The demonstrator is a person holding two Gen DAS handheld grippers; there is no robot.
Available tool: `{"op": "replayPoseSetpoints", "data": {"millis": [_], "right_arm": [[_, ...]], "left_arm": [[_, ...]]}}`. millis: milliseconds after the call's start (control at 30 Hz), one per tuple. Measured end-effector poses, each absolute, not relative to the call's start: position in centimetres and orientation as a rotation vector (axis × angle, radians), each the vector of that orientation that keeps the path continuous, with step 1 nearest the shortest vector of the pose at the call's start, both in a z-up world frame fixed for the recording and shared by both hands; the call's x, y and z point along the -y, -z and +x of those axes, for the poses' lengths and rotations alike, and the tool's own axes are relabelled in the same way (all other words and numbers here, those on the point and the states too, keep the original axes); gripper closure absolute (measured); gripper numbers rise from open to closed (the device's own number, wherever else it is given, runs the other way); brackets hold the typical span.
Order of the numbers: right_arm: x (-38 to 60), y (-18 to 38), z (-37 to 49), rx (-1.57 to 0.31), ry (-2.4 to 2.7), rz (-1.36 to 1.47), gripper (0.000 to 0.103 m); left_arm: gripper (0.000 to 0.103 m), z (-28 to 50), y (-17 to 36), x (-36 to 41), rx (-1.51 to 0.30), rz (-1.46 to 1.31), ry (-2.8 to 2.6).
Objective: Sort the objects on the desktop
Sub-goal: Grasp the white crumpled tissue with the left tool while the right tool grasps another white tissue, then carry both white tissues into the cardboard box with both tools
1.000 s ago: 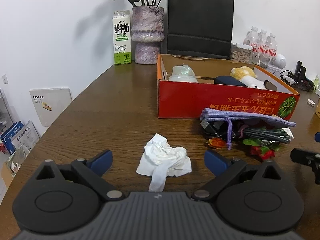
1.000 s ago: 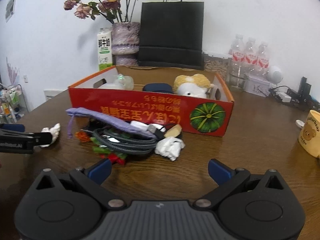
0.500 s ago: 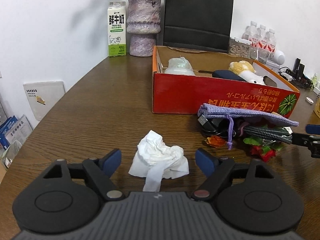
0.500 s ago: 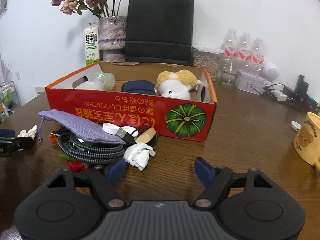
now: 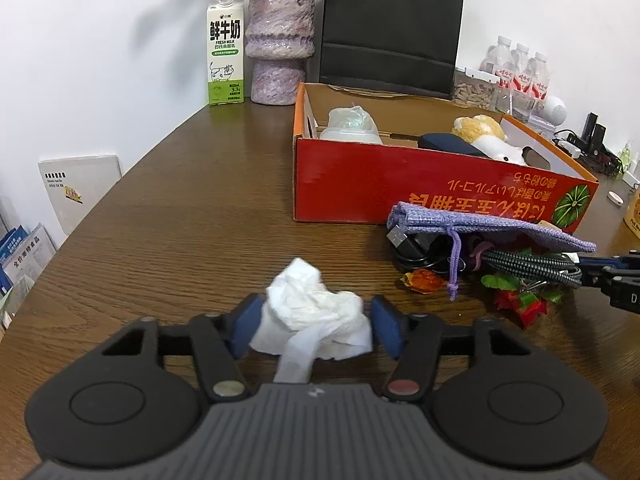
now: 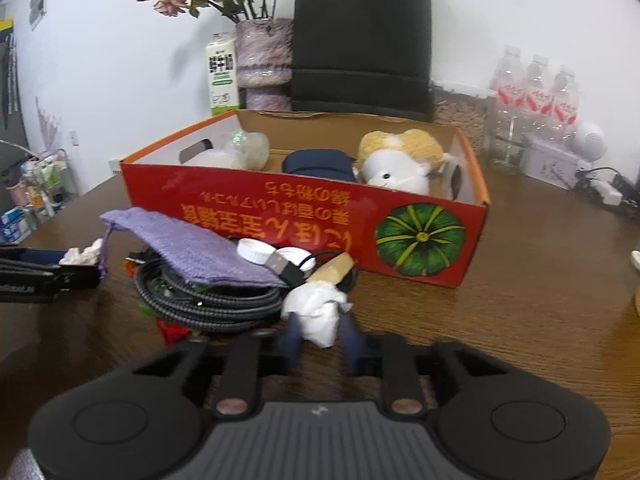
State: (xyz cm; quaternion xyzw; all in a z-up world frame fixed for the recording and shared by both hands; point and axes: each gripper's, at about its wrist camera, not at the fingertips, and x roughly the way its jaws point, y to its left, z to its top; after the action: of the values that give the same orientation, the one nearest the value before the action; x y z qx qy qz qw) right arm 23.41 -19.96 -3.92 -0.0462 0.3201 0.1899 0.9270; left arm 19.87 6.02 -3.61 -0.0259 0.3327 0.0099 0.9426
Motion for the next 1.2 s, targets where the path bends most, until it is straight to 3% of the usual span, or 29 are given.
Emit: {"op": "replayPoseSetpoints", "data": {"millis": [67, 167, 233, 667, 1200], "right_arm": [[20.0, 3.8, 23.1, -0.644, -0.396, -0.091, 0.095], [20.1, 3.6, 22.8, -0.627, -0.396, -0.086, 0.097], [20.2, 3.5, 22.6, -0.617, -0.394, -0.081, 0.097], [20.8, 2.3, 21.1, -0.548, -0.353, -0.051, 0.098], [20.2, -2.9, 22.9, -0.389, -0.322, -0.04, 0.098]], "left_arm": [[0.066, 19.8, 3.6, -5.9, -0.675, -0.048, -0.023], [0.078, 19.6, 3.5, -6.1, -0.67, -0.067, -0.015], [0.081, 19.4, 3.3, -6.2, -0.661, -0.076, -0.016], [0.081, 18.4, 1.4, -5.9, -0.585, -0.076, -0.028], [0.081, 20.3, -5.7, -2.5, -0.363, -0.041, 0.049]]}}
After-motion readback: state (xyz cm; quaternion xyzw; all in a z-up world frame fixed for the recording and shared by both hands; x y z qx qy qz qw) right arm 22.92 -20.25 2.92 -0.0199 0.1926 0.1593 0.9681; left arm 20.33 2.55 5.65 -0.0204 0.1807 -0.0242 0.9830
